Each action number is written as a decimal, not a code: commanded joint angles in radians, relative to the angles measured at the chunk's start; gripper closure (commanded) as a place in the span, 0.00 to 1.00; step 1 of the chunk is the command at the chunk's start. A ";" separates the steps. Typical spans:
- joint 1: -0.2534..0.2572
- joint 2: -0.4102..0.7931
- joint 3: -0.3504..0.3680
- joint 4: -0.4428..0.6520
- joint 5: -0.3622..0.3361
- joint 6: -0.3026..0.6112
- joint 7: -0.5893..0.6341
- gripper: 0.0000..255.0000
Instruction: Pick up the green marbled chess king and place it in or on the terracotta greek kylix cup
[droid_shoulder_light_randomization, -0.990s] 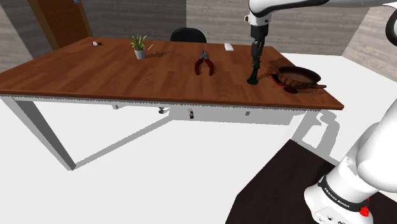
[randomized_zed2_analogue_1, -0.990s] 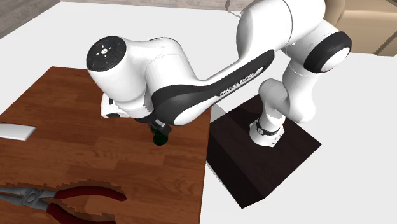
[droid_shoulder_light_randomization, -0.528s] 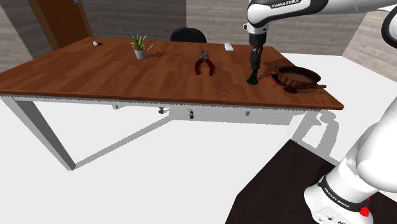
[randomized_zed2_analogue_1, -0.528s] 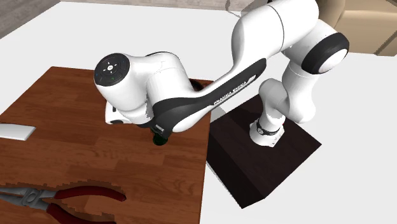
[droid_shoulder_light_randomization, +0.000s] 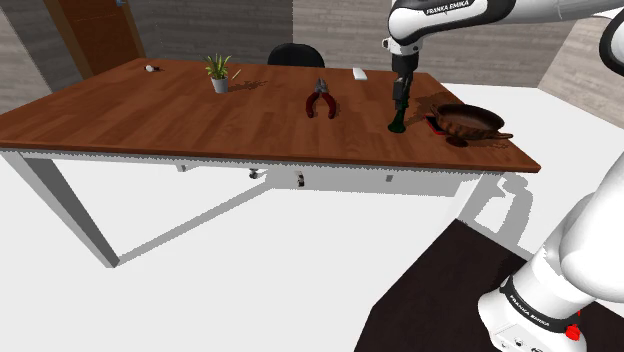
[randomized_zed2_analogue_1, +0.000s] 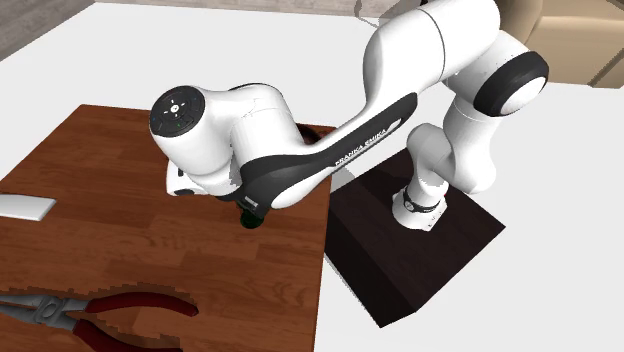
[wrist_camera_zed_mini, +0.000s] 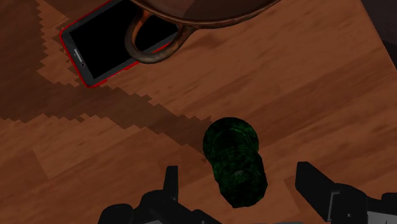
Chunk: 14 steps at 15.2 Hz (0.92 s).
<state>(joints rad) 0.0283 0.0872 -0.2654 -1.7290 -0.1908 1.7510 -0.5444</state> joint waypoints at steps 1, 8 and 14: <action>0.000 0.000 0.000 0.000 0.000 0.000 0.000 1.00; 0.000 -0.001 0.000 -0.001 0.000 0.000 0.000 1.00; 0.000 0.000 0.000 0.053 0.001 -0.052 -0.009 1.00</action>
<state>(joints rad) 0.0286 0.0839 -0.2654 -1.6931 -0.1904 1.7127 -0.5516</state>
